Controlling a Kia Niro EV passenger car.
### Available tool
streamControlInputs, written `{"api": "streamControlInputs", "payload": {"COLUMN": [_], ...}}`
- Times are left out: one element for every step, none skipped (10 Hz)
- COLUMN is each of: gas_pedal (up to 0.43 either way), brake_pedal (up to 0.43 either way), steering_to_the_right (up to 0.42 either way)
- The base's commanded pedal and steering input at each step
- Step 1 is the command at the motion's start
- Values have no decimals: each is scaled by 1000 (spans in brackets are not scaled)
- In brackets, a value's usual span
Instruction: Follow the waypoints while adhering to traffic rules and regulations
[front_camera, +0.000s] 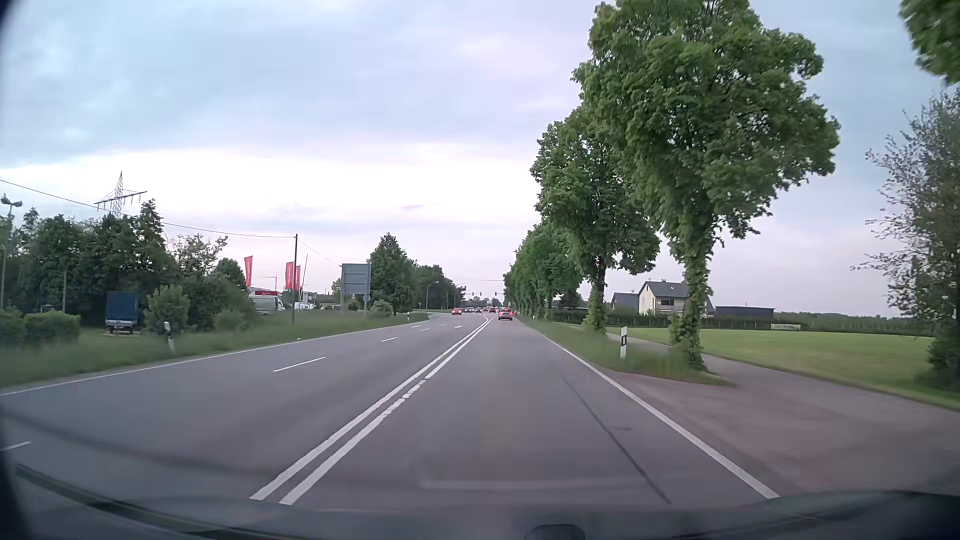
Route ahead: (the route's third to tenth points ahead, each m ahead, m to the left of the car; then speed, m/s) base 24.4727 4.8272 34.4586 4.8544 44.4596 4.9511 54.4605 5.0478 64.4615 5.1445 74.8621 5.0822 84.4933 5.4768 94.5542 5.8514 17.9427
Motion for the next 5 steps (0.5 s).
{"api": "streamControlInputs", "payload": {"gas_pedal": [0, 0, 0, 0, 0], "brake_pedal": [0, 0, 0, 0, 0], "steering_to_the_right": [0, 0, 0, 0, 0]}}
